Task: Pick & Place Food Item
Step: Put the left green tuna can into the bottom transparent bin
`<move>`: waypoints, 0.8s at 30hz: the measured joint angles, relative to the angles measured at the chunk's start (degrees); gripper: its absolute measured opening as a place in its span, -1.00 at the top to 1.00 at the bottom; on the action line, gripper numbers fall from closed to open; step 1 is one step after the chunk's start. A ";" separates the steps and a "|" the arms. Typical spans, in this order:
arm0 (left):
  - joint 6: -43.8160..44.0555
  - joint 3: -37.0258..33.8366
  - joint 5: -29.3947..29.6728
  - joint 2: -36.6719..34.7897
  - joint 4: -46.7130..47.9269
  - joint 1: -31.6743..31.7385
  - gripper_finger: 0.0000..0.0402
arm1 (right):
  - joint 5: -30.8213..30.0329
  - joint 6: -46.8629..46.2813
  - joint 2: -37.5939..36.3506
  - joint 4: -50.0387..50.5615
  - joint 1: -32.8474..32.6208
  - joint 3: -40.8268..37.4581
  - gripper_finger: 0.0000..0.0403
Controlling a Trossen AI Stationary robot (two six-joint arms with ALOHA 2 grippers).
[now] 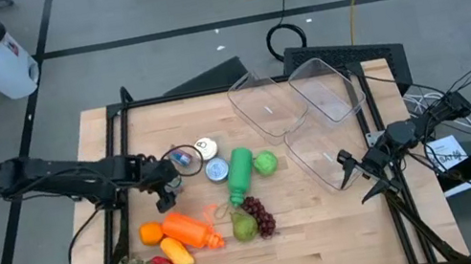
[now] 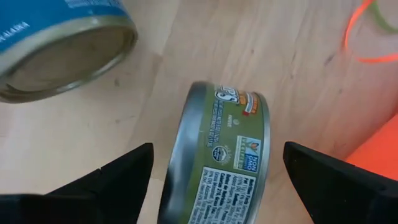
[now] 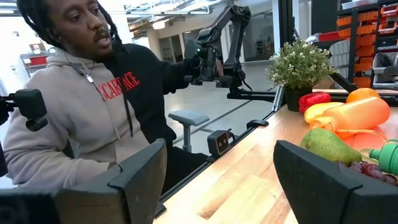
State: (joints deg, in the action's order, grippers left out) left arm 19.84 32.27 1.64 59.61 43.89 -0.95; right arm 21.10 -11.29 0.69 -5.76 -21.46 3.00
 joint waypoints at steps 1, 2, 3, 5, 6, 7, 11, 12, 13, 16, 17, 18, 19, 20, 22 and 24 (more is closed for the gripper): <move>-0.03 0.00 -0.32 0.35 0.00 0.00 -0.70 | 0.00 0.00 0.00 0.00 -0.01 0.01 -0.38; -0.15 -0.01 -0.70 0.63 0.01 0.00 -0.63 | 0.00 0.00 0.00 0.00 0.00 -0.01 -0.38; -0.35 -0.02 -1.12 0.83 0.00 0.00 -0.55 | 0.00 0.00 0.00 0.00 -0.01 0.00 -0.38; -0.44 -0.02 -1.66 0.93 -0.02 0.00 -0.37 | 0.01 0.00 0.00 0.00 0.00 0.00 -0.38; -0.23 -0.02 -1.63 0.93 -0.01 0.00 -0.28 | 0.02 0.00 0.00 0.00 -0.02 0.01 -0.38; 0.02 -0.02 -1.65 0.93 -0.08 0.00 -0.19 | 0.01 0.00 0.00 0.00 0.00 0.01 -0.38; 0.17 -0.04 -1.54 0.80 -2.77 0.00 0.13 | 0.00 0.00 0.00 0.00 0.00 0.01 -0.38; 0.10 -0.04 -1.57 0.75 -3.69 0.00 0.19 | 0.02 0.00 0.00 0.00 -0.01 -0.01 -0.38; -0.25 -0.04 -1.59 0.77 -4.45 0.00 0.25 | 0.01 0.00 0.00 0.00 0.00 0.00 -0.38; -1.73 -0.04 -1.41 0.76 -6.01 0.00 0.33 | 0.01 0.00 0.00 0.00 0.00 0.00 -0.38; -1.96 -0.04 -1.20 0.77 -6.16 0.00 0.33 | 0.00 0.00 0.00 0.00 0.00 0.00 -0.38; -1.89 -0.04 -1.11 0.77 -6.30 0.00 0.33 | 0.00 0.00 0.00 0.00 -0.01 0.00 -0.38; -1.66 -0.04 -1.13 0.77 -6.64 0.00 0.33 | 0.01 0.00 0.00 0.00 -0.01 0.00 -0.38; -1.57 0.02 -1.14 0.77 -7.14 0.00 0.33 | 0.02 0.00 0.00 0.00 0.00 0.01 -0.38; -1.60 1.25 -1.68 0.77 -7.31 -0.03 0.33 | 0.01 0.00 0.00 0.00 0.00 -0.01 -0.38; -1.75 3.30 -1.60 0.75 -7.62 -0.52 0.33 | 0.00 0.00 0.00 0.00 0.00 0.00 -0.38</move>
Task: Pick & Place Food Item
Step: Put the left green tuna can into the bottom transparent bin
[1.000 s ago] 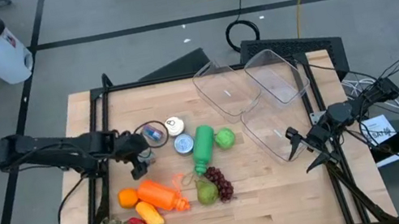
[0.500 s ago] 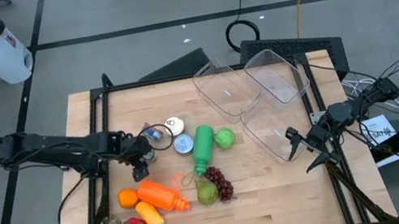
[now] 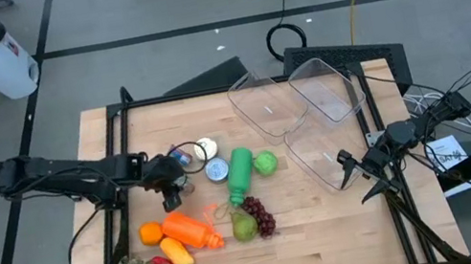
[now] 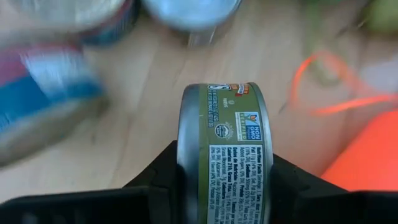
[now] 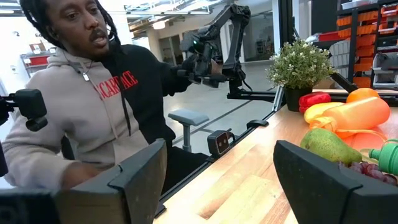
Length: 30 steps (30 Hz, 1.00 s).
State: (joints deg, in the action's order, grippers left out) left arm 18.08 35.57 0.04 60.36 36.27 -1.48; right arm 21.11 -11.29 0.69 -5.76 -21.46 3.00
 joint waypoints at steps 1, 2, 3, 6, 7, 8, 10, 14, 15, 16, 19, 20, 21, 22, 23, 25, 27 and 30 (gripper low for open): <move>-0.61 1.11 0.04 0.00 -0.10 -0.41 0.33 | 0.01 0.00 0.00 0.00 -0.02 0.00 -0.38; -1.63 2.38 0.08 0.00 -0.22 -0.87 0.33 | 0.02 0.00 0.00 0.00 -0.02 -0.02 -0.38; -2.96 3.55 0.06 0.00 -0.57 -1.38 0.33 | 0.02 0.00 0.00 0.00 0.01 0.01 -0.38; -7.84 6.16 0.03 0.00 -5.86 -2.63 0.33 | 0.01 0.00 0.00 0.00 -0.01 -0.01 -0.38; -10.21 6.44 0.03 -0.04 -9.32 -2.93 0.33 | 0.00 0.00 0.00 0.00 0.00 0.00 -0.38; -12.91 6.46 0.03 -0.04 -13.42 -3.23 0.33 | 0.00 0.00 0.00 0.00 0.01 0.01 -0.38; -18.53 5.25 -0.05 -0.04 -24.38 -3.65 0.33 | 0.00 0.00 0.00 0.00 0.01 -0.02 -0.38; -25.10 -1.04 -1.69 2.64 -50.53 -3.10 0.33 | 0.00 0.00 0.00 0.00 0.01 -0.01 -0.38; -25.91 -3.08 -2.61 3.65 -56.44 -2.58 0.33 | 0.02 0.03 -0.01 0.00 -0.02 0.00 -0.38; -26.47 -4.96 -4.23 4.79 -62.79 -1.94 0.33 | 0.02 0.20 -0.02 0.00 0.00 -0.01 -0.38; -26.42 -7.56 -9.38 9.08 -80.87 0.32 0.33 | 0.01 0.39 -0.02 0.00 -0.02 -0.01 -0.38; -25.69 -7.72 -11.03 10.53 -85.04 1.03 0.33 | -0.02 0.56 -0.02 -0.02 -0.02 -0.01 -0.38; -24.78 -7.58 -12.64 12.08 -88.50 1.75 0.33 | -0.11 1.05 0.00 -0.02 0.01 0.01 -0.38; -24.15 -7.20 -13.83 13.80 -90.50 2.44 0.33 | -0.13 1.53 -0.01 -0.06 0.01 -0.02 -0.38; -23.59 -6.75 -15.06 15.46 -92.05 3.08 0.33 | -0.09 1.52 -0.04 -0.19 0.00 0.00 -0.38; -23.34 -5.41 -17.08 18.55 -93.43 4.24 0.33 | -0.46 3.71 0.02 -2.17 0.01 -0.01 -0.38; -23.21 -3.86 -18.22 20.60 -93.50 5.40 0.33 | -1.98 7.44 0.11 -7.30 0.01 -0.01 -0.38; -23.31 -2.03 -18.56 23.54 -93.74 7.28 0.33 | -3.01 9.48 0.18 -13.18 0.01 -0.02 -0.38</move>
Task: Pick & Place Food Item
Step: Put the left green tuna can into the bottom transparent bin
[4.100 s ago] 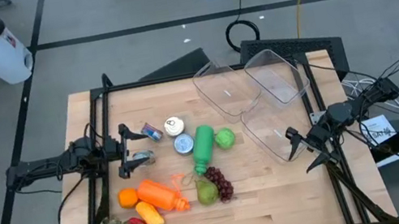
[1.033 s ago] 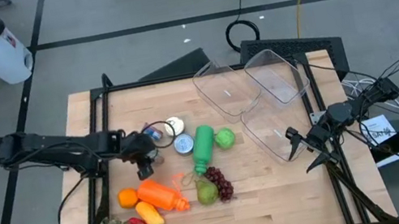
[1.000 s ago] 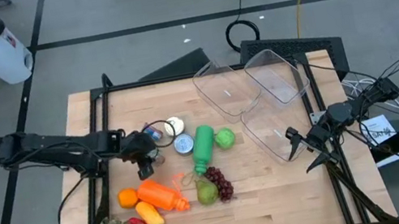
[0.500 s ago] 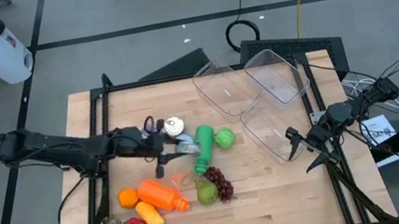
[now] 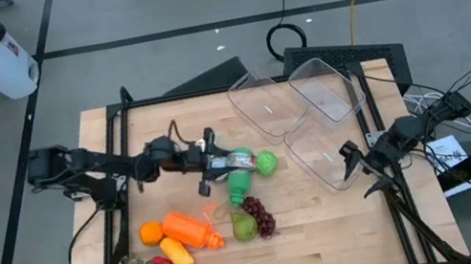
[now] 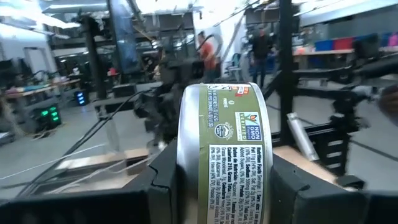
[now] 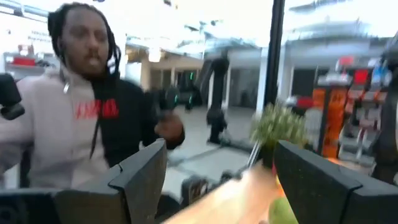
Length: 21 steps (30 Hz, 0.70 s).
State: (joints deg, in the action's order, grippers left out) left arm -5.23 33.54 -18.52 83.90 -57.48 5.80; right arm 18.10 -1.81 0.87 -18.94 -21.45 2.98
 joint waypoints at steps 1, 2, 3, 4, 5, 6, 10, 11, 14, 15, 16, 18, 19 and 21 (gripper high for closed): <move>-0.26 0.31 -0.13 0.66 0.25 0.76 0.33 | -0.01 -0.23 -0.02 -1.86 0.00 0.00 -0.38; -0.29 0.76 -0.60 1.21 0.40 1.56 0.33 | 0.03 -0.86 -0.03 -3.28 0.00 0.00 -0.38; -0.29 1.30 -0.95 1.80 0.37 2.30 0.33 | 0.08 -1.84 -0.02 -4.05 0.00 0.00 -0.38; -0.23 1.84 -0.94 2.32 0.20 3.08 0.33 | 0.08 -3.11 0.01 -4.89 0.00 0.00 -0.38; -0.04 2.34 -0.97 2.78 0.11 3.82 0.33 | 0.08 -4.67 0.03 -6.02 0.00 0.00 -0.38; 0.54 2.96 -0.99 3.50 0.00 4.56 0.33 | 0.05 -6.38 -0.03 -6.88 0.00 0.00 -0.38; 4.00 6.70 -1.00 7.73 0.38 6.52 0.33 | -1.52 -11.13 0.01 -6.83 -0.02 0.00 -0.38; 4.69 7.92 -1.52 8.85 0.37 6.76 0.33 | -1.82 -11.29 0.01 -6.57 0.00 0.00 -0.38; 6.51 11.62 -4.33 12.52 0.31 6.93 0.33 | -1.63 -11.18 0.07 -5.92 0.00 0.00 -0.38; 6.86 12.64 -4.88 13.64 0.38 6.82 0.33 | -1.41 -11.22 0.11 -5.86 -0.02 0.00 -0.38; 6.88 13.70 -5.60 14.75 0.53 6.76 0.33 | -1.28 -11.71 0.21 -5.94 -0.02 0.00 -0.38; 6.70 16.07 -5.64 16.73 0.57 6.39 0.33 | -1.40 -13.61 0.30 -6.30 -0.02 0.00 -0.38; 6.68 16.96 -5.67 17.44 0.56 6.28 0.32 | -1.80 -13.83 0.30 -6.77 -0.02 0.00 -0.38; 6.55 18.89 -5.69 18.82 0.83 5.74 0.27 | -5.29 -11.76 0.30 -6.98 -0.02 0.00 -0.38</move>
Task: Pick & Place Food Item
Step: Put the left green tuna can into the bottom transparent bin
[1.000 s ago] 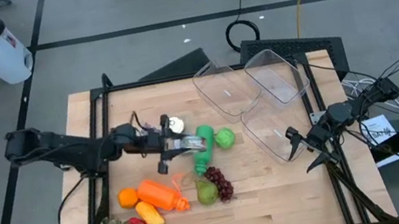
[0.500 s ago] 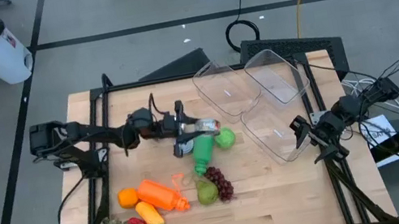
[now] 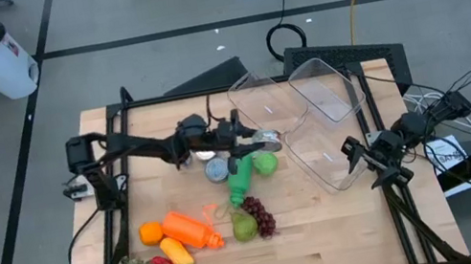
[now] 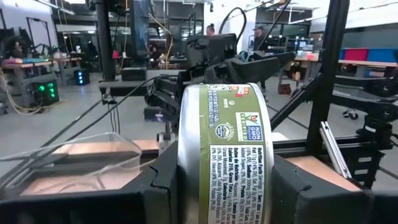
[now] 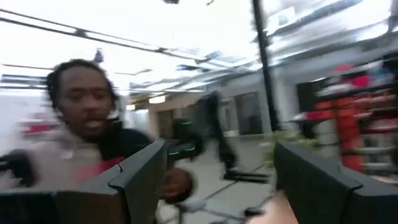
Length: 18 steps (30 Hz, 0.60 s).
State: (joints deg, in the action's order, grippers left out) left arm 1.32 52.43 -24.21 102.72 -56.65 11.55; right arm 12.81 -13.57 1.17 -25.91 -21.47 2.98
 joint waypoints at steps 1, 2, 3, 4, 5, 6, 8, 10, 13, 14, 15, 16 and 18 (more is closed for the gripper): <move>-0.31 0.77 -0.01 0.54 0.49 -0.34 0.26 | -3.12 1.96 0.04 0.20 0.00 0.00 -0.38; -0.99 1.34 -0.42 0.93 1.71 -0.74 0.26 | -6.88 3.58 0.15 0.21 0.00 0.00 -0.38; -2.05 1.98 -1.11 1.45 2.60 -1.30 0.27 | -11.26 5.17 0.37 0.05 0.00 0.00 -0.38; -3.37 2.85 -1.22 2.00 3.49 -2.07 0.29 | -16.68 7.34 0.59 -0.11 0.00 0.00 -0.38; -4.70 3.53 -1.28 2.59 4.01 -2.87 0.32 | -22.24 9.97 0.93 -0.54 0.00 0.00 -0.38; -5.56 4.27 -1.39 2.97 4.96 -3.58 0.33 | -27.58 12.41 1.47 -1.57 0.00 0.00 -0.38; -7.08 6.09 -1.42 3.81 5.80 -4.91 0.33 | -35.74 15.19 2.65 -3.13 0.03 0.00 -0.38; -8.19 8.32 -0.13 4.62 5.95 -6.10 0.33 | -36.65 16.85 4.20 -3.02 0.03 0.02 -0.38; -10.07 11.98 1.38 6.34 6.15 -7.42 0.33 | -37.46 17.29 8.30 -2.46 0.00 0.02 -0.38; -10.80 13.30 1.68 6.94 7.39 -7.72 0.33 | -39.39 16.50 10.04 -2.46 0.00 0.02 -0.38; -11.45 14.49 1.78 7.38 9.21 -7.92 0.33 | -41.98 15.49 11.89 -2.61 0.00 0.02 -0.38; -11.92 15.63 1.73 8.08 11.32 -7.99 0.32 | -43.90 14.60 13.88 -2.60 0.02 0.04 -0.38; -12.43 17.89 2.79 9.63 13.91 -8.04 0.31 | -45.85 14.92 17.81 -2.52 0.02 0.84 -0.38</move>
State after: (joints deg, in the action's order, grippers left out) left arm -11.11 70.32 -21.42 112.35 -42.74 3.51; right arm -33.04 1.35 18.98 -28.43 -21.45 3.82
